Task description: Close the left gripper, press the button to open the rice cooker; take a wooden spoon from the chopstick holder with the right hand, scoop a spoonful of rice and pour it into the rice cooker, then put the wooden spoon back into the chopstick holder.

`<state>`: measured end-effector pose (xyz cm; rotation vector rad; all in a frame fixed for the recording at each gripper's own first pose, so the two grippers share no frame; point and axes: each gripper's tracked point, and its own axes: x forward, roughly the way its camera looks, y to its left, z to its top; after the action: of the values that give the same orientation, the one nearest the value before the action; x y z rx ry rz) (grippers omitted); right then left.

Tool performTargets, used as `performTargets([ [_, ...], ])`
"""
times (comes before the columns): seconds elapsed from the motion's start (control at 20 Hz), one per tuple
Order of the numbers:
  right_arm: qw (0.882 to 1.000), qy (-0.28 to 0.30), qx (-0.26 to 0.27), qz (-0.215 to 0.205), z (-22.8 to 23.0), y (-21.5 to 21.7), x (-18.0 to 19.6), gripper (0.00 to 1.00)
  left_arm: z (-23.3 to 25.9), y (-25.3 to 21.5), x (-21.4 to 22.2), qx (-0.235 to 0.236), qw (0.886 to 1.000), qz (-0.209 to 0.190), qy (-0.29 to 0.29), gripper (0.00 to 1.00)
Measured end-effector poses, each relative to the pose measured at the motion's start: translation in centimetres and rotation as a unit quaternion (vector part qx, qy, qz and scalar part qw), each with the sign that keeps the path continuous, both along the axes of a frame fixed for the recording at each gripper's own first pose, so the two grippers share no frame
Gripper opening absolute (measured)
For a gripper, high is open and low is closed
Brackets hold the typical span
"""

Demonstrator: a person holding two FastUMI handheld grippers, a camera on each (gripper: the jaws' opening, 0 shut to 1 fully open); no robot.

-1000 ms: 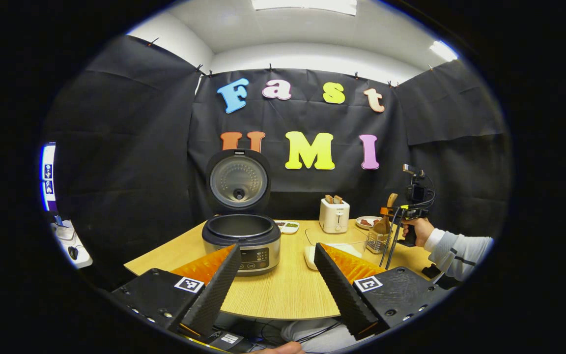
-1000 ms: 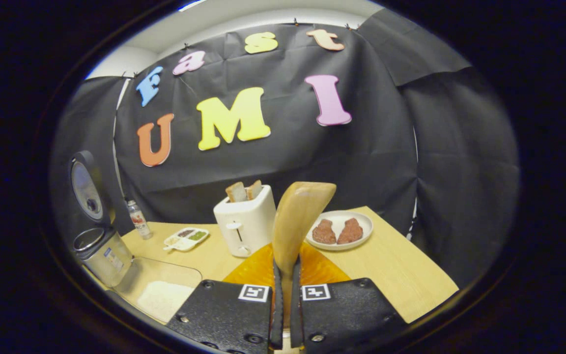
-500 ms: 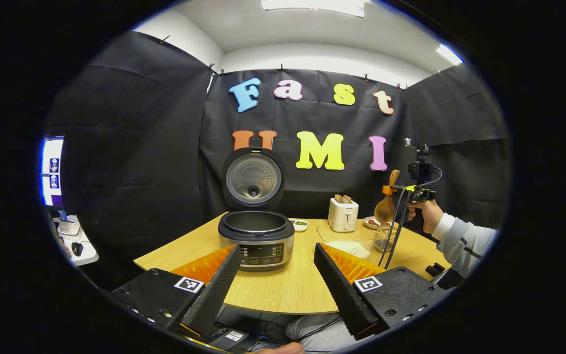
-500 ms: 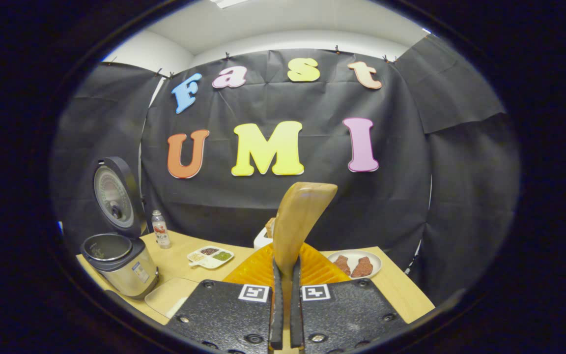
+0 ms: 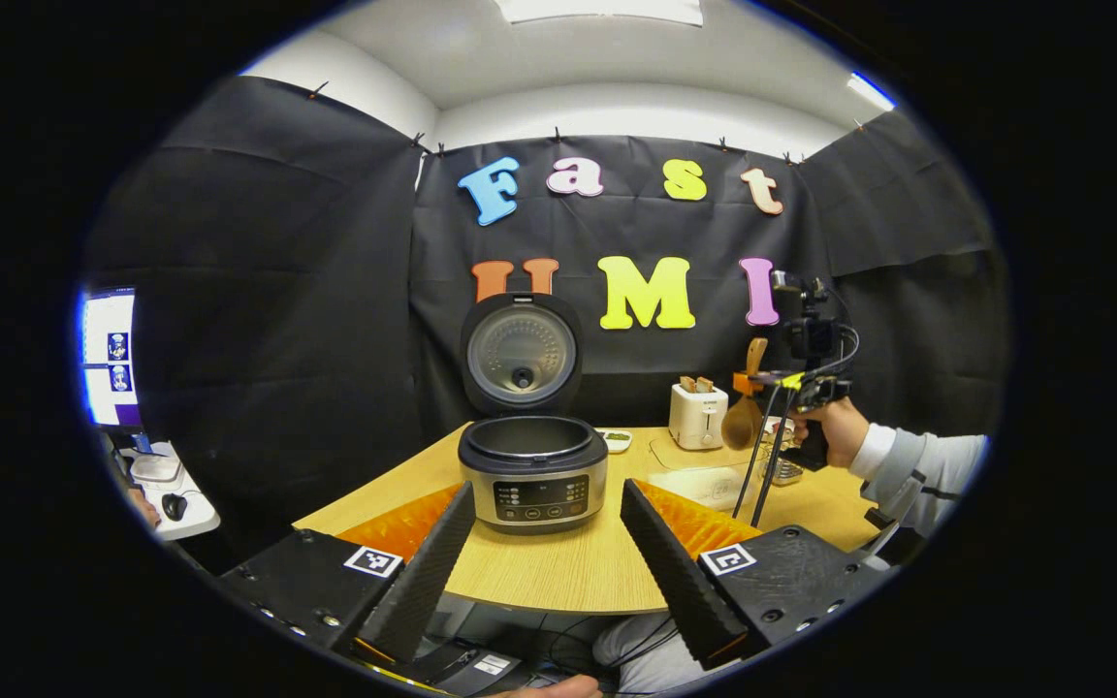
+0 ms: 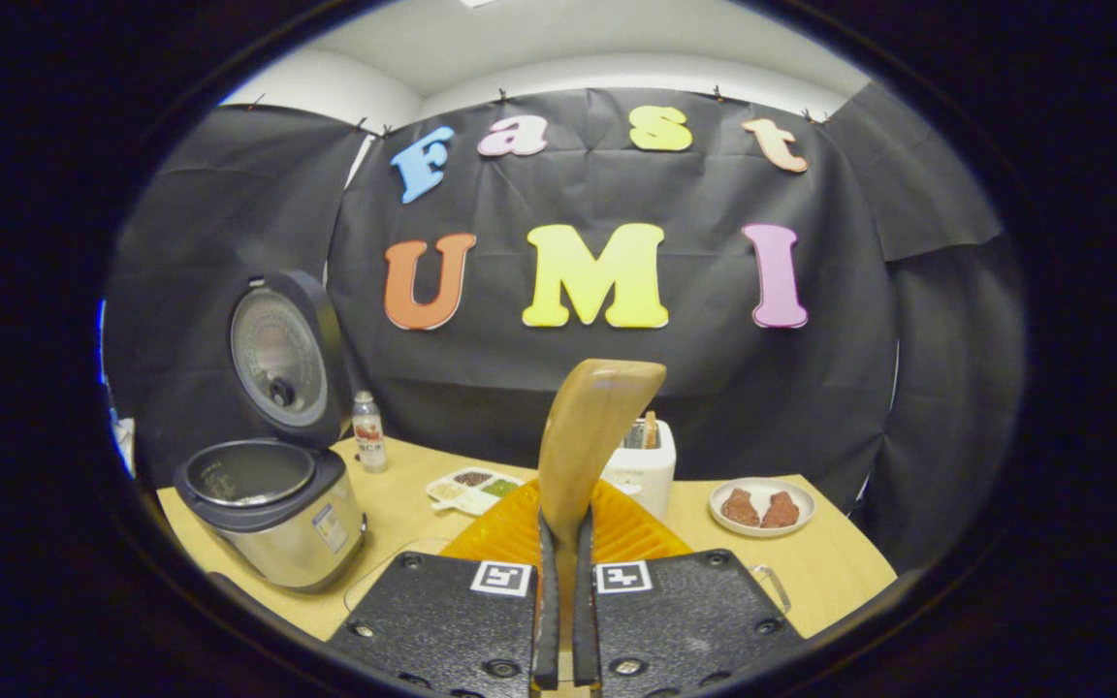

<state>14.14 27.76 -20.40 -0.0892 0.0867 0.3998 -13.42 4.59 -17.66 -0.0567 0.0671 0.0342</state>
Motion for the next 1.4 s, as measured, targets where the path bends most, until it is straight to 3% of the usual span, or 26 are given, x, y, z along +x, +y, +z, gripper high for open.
performTargets([
  [0.15, 0.999, 0.006, -0.034, -0.006, -3.4, 0.9, 0.2, 0.11, 0.0, 0.6, 0.0, -0.015, 1.000, 0.003, 0.001, 0.96],
  [0.4, 0.994, 0.044, -0.081, -0.053, -7.9, -1.0, 1.3, 0.11, 0.1, 1.5, -0.2, 0.014, 1.000, 0.020, -0.004, 0.95],
  [0.5, 0.993, 0.080, -0.075, -0.032, -9.4, -0.1, 0.7, 0.11, -0.1, 0.9, 0.0, 0.010, 1.000, 0.011, -0.002, 0.95],
  [0.65, 0.992, 0.124, -0.018, -0.021, -9.7, 0.9, -0.6, 0.11, 0.0, 1.3, 0.0, 0.012, 1.000, 0.014, -0.004, 0.96],
  [0.85, 0.974, 0.204, 0.093, 0.013, -10.1, 3.6, -2.2, 0.11, -0.5, 0.7, 0.0, 0.010, 1.000, 0.011, -0.001, 0.96],
  [1.15, 0.968, 0.214, 0.133, 0.011, -9.8, 4.5, -2.0, 0.11, -0.7, 0.5, 0.1, 0.011, 1.000, 0.008, 0.004, 0.96],
  [1.4, 0.934, 0.268, 0.232, 0.044, -9.2, 5.7, -2.5, 0.11, -1.3, 1.0, 0.1, 0.006, 1.000, 0.012, 0.010, 0.95],
])
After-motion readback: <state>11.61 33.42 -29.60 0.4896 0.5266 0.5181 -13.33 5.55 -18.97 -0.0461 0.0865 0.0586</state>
